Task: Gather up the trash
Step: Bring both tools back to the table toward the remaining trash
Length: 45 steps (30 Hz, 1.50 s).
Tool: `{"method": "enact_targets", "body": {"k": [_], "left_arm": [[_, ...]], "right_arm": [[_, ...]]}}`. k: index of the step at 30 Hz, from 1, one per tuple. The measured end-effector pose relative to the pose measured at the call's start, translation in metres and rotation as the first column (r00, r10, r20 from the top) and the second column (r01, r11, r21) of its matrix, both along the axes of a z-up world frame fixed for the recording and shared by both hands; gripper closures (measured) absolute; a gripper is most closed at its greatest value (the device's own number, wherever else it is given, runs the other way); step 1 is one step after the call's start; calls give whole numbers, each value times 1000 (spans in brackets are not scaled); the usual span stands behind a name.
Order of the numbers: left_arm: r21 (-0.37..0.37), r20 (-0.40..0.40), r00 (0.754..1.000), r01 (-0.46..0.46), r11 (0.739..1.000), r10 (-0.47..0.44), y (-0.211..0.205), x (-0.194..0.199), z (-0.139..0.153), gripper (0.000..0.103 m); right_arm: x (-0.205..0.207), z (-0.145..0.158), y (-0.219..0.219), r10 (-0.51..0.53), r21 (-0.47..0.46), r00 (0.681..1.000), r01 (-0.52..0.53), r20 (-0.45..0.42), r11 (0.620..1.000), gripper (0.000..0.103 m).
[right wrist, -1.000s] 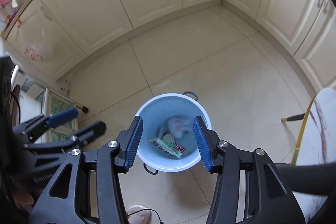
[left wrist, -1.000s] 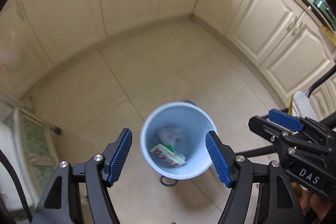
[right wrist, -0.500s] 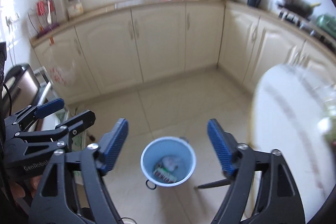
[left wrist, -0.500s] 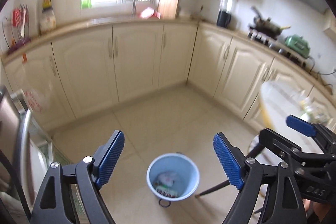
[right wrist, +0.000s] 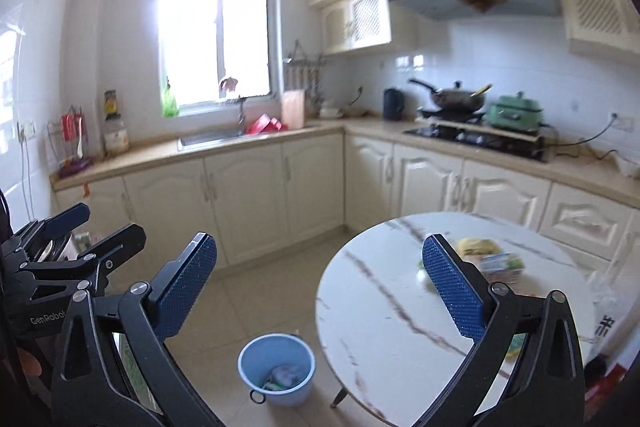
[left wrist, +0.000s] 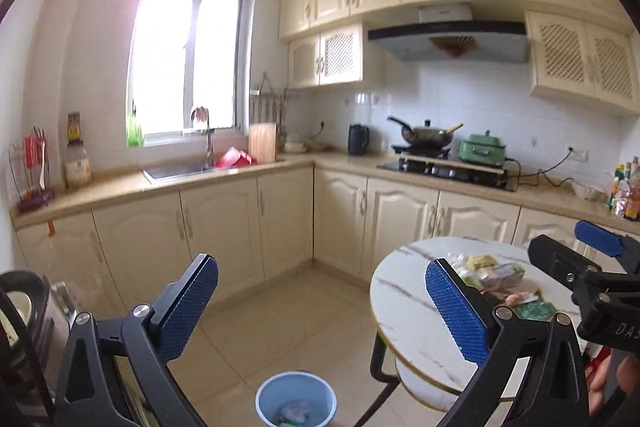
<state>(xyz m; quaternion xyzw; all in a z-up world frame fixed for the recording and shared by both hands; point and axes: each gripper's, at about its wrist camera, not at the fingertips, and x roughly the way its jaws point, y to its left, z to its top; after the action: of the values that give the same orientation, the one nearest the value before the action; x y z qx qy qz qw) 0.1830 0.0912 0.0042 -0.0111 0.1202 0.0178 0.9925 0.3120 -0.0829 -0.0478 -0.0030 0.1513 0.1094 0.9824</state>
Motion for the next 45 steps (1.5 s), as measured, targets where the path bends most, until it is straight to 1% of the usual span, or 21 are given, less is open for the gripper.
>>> {"method": "enact_targets", "body": {"k": [3, 4, 6, 7, 9, 10, 15, 17, 18, 20, 21, 24, 25, 30, 32, 34, 36, 38, 41, 43, 45], "left_arm": [[1, 62, 998, 13, 1000, -13, -25, -42, -8, 1], [3, 74, 997, 16, 1000, -17, -32, -56, -20, 1], [12, 100, 994, 31, 999, -32, -43, -74, -25, 1], [16, 107, 994, 33, 999, -34, -42, -82, -41, 1], [32, 119, 992, 44, 999, -47, -51, -93, -48, 1], [27, 125, 989, 71, 997, -74, -51, -99, -56, 1], [36, 124, 988, 93, 995, -97, -55, -111, -69, 1], [40, 113, 988, 100, 994, -104, -55, -105, -65, 1], [42, 104, 989, 105, 994, -109, -58, -102, -69, 1], [41, 87, 989, 115, 993, -118, -60, -76, -55, 1], [39, 72, 989, 125, 991, -128, -63, -70, -59, 1], [38, 25, 988, 150, 988, -151, -71, -37, -55, 1], [37, 13, 987, 162, 986, -162, -73, -23, -49, 1], [17, -104, 970, 224, 974, -221, -95, 44, -52, 1], [11, -154, 957, 249, 968, -245, -105, 72, -58, 1], [21, -202, 946, 262, 965, -252, -118, 99, -63, 1], [30, -245, 937, 266, 964, -251, -130, 124, -68, 1], [35, -285, 924, 277, 960, -256, -144, 156, -66, 1], [39, -338, 908, 278, 960, -249, -158, 189, -75, 1], [33, -370, 896, 277, 960, -246, -163, 211, -81, 1], [36, -393, 888, 275, 961, -239, -165, 227, -85, 1]], "right_arm": [[-30, 20, -23, -53, 9, 997, 52, 49, 999, 0], [-38, 25, -30, -65, 14, 996, 64, 63, 998, 0], [-51, 34, -45, -86, 20, 993, 84, 80, 996, 0], [-57, 38, -49, -97, 22, 991, 95, 90, 995, 0], [-64, 42, -58, -111, 22, 988, 110, 102, 994, 0], [-68, 44, -62, -118, 24, 987, 116, 108, 993, 0], [-74, 50, -79, -155, 35, 980, 152, 125, 988, 0], [-77, 52, -88, -176, 35, 976, 173, 127, 984, 0], [-77, 52, -93, -187, 35, 974, 184, 129, 982, 0], [-73, 51, -106, -211, 29, 970, 209, 119, 977, 0], [-71, 50, -112, -224, 27, 968, 223, 115, 975, 0], [-63, 44, -138, -270, 20, 958, 269, 95, 963, 0], [-59, 41, -145, -284, 19, 955, 283, 85, 959, 0], [-28, 15, -189, -348, 10, 938, 347, 0, 938, 0], [-9, -1, -205, -364, 3, 930, 365, -49, 931, 0], [9, -19, -219, -369, -5, 924, 371, -104, 929, 0], [33, -43, -233, -370, -19, 912, 373, -179, 928, 0], [56, -67, -242, -358, -33, 897, 362, -259, 932, 0], [94, -103, -248, -323, -37, 875, 332, -360, 943, 0], [114, -121, -247, -292, -33, 867, 305, -405, 952, 0], [135, -137, -241, -258, -48, 861, 265, -438, 963, 7]]}}
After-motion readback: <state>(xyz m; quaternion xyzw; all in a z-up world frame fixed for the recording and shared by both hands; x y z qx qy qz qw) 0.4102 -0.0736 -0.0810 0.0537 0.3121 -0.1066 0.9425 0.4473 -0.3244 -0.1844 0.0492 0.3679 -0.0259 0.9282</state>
